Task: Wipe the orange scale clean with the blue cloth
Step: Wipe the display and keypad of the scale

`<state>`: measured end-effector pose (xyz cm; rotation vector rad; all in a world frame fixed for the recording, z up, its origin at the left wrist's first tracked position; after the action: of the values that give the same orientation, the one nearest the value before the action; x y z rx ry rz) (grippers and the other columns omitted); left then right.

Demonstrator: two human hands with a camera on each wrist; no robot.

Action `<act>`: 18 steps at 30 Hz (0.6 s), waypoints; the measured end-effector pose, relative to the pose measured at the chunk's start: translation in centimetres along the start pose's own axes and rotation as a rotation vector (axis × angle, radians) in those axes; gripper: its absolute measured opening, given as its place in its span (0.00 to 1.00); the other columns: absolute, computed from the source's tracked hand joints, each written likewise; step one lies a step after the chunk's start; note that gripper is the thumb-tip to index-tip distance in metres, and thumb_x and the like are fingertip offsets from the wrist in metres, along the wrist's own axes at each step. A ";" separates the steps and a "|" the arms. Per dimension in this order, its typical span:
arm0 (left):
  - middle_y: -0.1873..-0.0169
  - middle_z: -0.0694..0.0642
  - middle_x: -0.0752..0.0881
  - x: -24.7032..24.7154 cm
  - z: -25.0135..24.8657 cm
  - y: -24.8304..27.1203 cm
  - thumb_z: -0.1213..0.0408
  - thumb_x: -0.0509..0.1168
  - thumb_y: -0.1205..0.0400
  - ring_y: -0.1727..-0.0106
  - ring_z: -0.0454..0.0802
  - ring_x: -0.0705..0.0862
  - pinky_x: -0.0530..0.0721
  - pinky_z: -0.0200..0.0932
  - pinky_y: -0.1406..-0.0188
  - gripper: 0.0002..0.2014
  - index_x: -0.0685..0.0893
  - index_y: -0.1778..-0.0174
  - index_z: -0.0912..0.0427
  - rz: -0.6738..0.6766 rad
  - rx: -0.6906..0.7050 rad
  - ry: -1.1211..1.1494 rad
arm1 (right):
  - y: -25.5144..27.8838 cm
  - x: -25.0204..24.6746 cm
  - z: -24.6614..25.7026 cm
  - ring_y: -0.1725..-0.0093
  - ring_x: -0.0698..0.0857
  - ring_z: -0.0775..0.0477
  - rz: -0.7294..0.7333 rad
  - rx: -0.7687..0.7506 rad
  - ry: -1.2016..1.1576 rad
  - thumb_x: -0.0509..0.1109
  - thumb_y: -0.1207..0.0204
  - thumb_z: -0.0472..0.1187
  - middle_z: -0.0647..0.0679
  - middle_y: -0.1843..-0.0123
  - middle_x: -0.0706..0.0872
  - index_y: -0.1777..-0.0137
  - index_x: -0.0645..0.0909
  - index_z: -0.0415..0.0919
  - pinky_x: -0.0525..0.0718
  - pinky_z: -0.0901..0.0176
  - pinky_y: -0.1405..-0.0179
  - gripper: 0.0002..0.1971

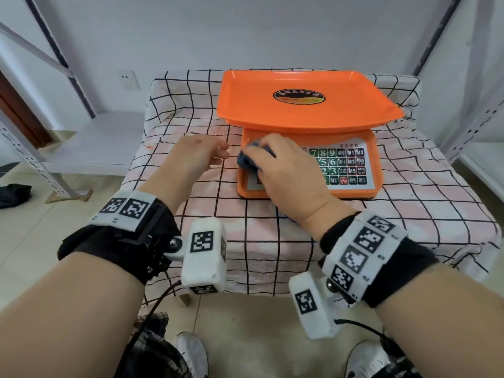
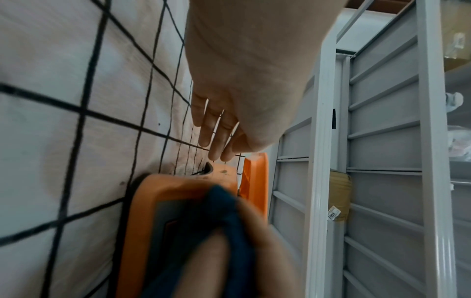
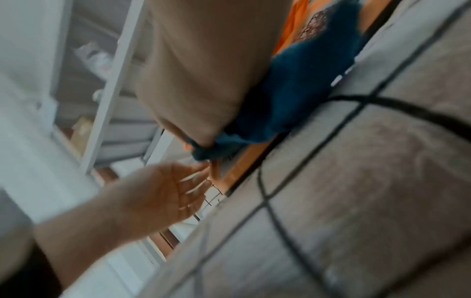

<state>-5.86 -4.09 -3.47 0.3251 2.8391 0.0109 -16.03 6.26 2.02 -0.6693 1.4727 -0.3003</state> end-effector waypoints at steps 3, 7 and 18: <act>0.60 0.53 0.89 0.2 0.0 0.3 0.67 0.60 0.20 0.56 0.46 0.85 0.80 0.38 0.51 0.10 0.87 0.58 0.57 0.022 0.015 -0.011 | -0.9 -0.9 1.0 0.62 0.82 0.37 -0.197 -0.044 -0.008 0.66 0.29 0.31 0.37 0.54 0.85 0.48 0.85 0.35 0.81 0.52 0.67 0.11; 0.61 0.51 0.89 -0.4 0.3 0.2 0.68 0.59 0.21 0.57 0.43 0.85 0.79 0.37 0.52 0.12 0.86 0.61 0.51 0.006 0.008 -0.030 | -1.0 4.1 0.2 0.42 0.80 0.33 0.116 0.070 -0.095 0.62 0.27 0.37 0.37 0.34 0.81 0.34 0.79 0.38 0.82 0.42 0.43 0.20; 0.59 0.49 0.89 0.7 -0.1 0.9 0.68 0.59 0.21 0.54 0.45 0.86 0.79 0.42 0.42 0.11 0.86 0.58 0.52 0.040 -0.005 -0.035 | 1.9 3.4 -1.5 0.46 0.78 0.40 0.279 0.028 -0.312 0.67 0.28 0.31 0.48 0.42 0.85 0.47 0.86 0.42 0.76 0.48 0.43 0.13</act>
<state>-6.37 -3.07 -3.54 0.3771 2.7969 0.0205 -17.57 5.47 -1.80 -0.4571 1.2399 0.0010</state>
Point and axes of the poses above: each hand's wrist, its own y-axis away from the middle knuckle, its own x-axis out of the palm, z = x × y, the point moved 10 cm from there along -y, towards the middle knuckle
